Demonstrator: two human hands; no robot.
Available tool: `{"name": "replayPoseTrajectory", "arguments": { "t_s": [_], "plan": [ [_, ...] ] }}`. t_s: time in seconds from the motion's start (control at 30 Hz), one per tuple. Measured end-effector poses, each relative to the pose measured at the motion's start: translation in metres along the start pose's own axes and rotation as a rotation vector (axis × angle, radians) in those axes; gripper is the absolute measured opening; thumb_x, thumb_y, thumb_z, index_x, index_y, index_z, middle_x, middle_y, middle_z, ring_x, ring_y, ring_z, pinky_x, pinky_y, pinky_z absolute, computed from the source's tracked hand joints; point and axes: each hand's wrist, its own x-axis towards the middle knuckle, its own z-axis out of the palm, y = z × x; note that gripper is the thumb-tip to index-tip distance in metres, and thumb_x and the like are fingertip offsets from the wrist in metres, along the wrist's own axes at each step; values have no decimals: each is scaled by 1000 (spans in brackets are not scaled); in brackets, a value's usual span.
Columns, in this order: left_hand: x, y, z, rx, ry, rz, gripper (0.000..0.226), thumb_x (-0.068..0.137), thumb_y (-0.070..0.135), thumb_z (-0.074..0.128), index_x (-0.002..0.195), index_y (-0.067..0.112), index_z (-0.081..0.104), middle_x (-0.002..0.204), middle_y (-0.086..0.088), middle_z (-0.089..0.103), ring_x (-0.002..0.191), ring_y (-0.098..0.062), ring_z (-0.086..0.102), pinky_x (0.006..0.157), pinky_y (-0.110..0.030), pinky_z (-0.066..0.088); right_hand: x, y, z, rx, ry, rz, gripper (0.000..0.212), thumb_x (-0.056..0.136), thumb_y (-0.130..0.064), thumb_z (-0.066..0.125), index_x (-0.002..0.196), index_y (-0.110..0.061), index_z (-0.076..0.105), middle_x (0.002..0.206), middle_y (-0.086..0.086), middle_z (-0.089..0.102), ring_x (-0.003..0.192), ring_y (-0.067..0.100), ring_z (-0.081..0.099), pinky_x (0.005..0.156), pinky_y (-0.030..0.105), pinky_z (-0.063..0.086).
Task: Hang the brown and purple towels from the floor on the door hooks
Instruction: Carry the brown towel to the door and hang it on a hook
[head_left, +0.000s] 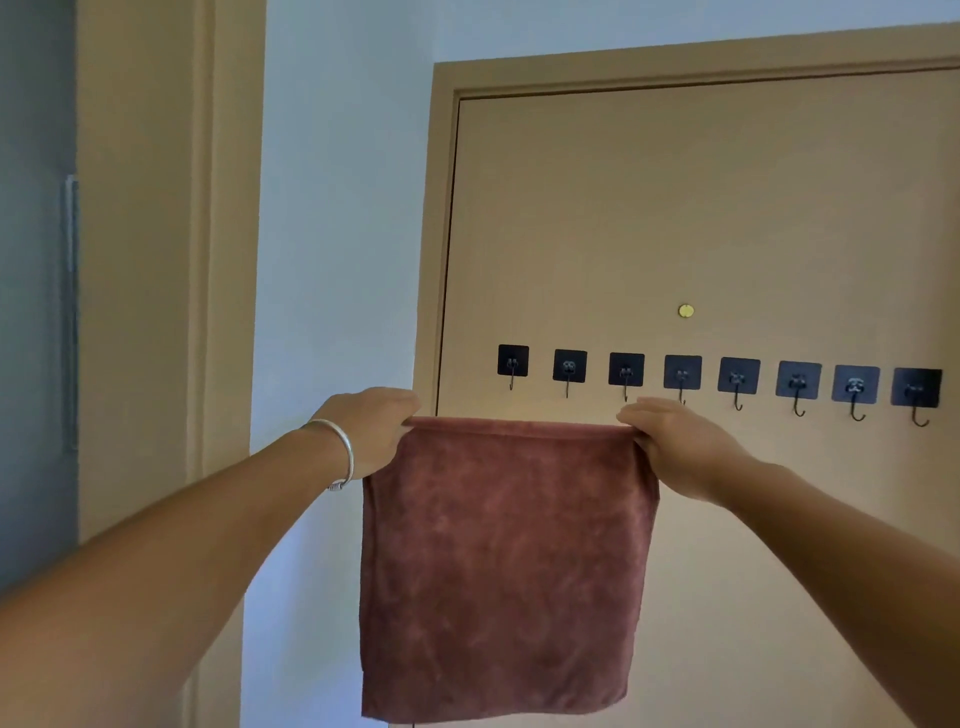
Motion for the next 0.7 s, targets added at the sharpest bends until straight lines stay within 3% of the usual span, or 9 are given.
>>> {"name": "replayPoseTrajectory", "arguments": {
  "t_s": [0.07,0.13,0.33,0.47,0.57,0.63,0.7],
  "plan": [
    [15,-9,15,-42,46,9,27,99,27,38,121,18,51,125,-2,58,111,-26,57,95,-41,47,13,2,17,31,52,41,36,102,-15,34,127,-19,59,128,-4,56,122,19,46,101,33,39],
    [29,-15,29,-75,80,12,26,98,24,39,120,18,52,123,-2,59,110,-27,58,94,-42,48,27,5,32,44,87,52,38,101,-14,35,131,-18,58,135,-3,54,126,19,44,104,35,37],
    [78,-23,58,-96,218,44,31,94,9,40,103,30,61,98,7,67,92,-21,63,82,-36,51,77,15,63,84,187,-7,34,97,-8,36,85,-21,64,89,-5,62,89,18,55,68,28,39],
    [108,-16,69,-113,336,93,49,83,-6,43,106,33,63,93,10,66,84,-18,60,74,-25,45,110,27,78,94,308,-79,32,92,-1,42,93,-18,70,94,-4,64,90,15,53,72,27,40],
    [133,-11,77,-128,345,200,42,71,-13,42,90,23,51,84,9,52,70,-21,51,63,-28,40,137,36,86,60,278,-96,27,86,2,44,84,-22,56,90,-6,56,83,14,46,65,30,38],
    [156,-8,84,-24,284,252,36,74,-11,44,92,19,54,95,2,52,78,-25,52,64,-30,37,154,44,93,-1,254,-138,31,78,7,45,78,-24,42,85,-7,50,80,17,43,60,33,37],
    [181,-6,94,63,184,219,28,89,1,44,107,14,62,115,-4,53,100,-27,52,73,-31,36,169,54,102,-42,211,-210,36,69,10,47,76,-25,42,88,-11,51,88,16,44,59,31,35]
  ]
}}
